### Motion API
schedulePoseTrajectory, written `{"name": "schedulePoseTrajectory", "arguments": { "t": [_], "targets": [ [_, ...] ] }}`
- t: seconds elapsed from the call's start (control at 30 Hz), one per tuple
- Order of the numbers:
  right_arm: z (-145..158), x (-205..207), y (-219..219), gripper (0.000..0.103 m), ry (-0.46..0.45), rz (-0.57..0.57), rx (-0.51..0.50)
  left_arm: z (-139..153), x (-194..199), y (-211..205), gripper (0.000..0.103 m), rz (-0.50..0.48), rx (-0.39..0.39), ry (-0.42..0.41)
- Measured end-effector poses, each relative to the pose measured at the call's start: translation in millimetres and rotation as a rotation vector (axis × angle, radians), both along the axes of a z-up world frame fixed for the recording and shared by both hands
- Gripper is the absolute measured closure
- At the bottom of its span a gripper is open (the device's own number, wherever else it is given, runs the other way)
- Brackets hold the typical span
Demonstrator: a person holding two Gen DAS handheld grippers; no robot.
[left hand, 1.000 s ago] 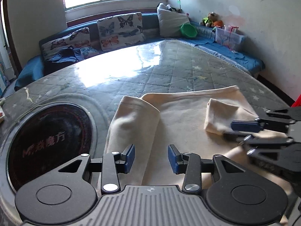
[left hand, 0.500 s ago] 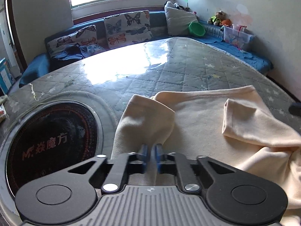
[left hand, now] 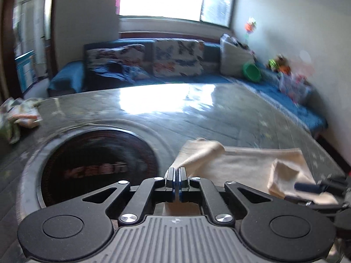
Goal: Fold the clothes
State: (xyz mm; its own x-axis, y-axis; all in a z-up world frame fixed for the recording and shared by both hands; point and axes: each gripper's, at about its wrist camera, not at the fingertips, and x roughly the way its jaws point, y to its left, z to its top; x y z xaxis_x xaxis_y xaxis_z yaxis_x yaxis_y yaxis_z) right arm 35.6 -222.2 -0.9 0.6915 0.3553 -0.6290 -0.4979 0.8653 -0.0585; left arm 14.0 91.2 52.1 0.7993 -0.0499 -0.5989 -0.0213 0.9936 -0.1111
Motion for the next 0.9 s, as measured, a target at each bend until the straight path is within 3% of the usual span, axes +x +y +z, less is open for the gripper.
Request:
{"name": "schedulePoseTrajectory", "arguments": {
  "t": [0.07, 0.17, 0.23, 0.6, 0.77, 0.9],
  "targets": [
    [-7.5, 3.3, 1.8, 0.075, 0.007, -0.018, -0.024, 3.0, -12.8, 19.7, 0.100, 0.049, -0.023, -0.011],
    [-7.2, 0.4, -6.6, 0.097, -0.015, -0.053, -0.022, 2.4, -31.0, 48.6, 0.100, 0.130, -0.033, -0.008],
    [-1.8, -3.3, -15.1, 0.099, -0.044, -0.085, -0.028, 1.0, -42.6, 67.4, 0.100, 0.183, -0.036, -0.003],
    [26.2, -21.0, -91.8, 0.100, -0.165, -0.357, -0.057, -18.0, -109.2, 118.6, 0.101, 0.348, -0.087, 0.031],
    [23.6, -33.5, -132.7, 0.100, -0.170, -0.499, -0.095, -23.0, -129.4, 128.3, 0.103, 0.397, -0.096, 0.042],
    [10.5, -33.7, -151.3, 0.100, -0.115, -0.585, -0.143, -22.7, -142.0, 138.1, 0.103, 0.438, -0.090, 0.049]
  ]
}}
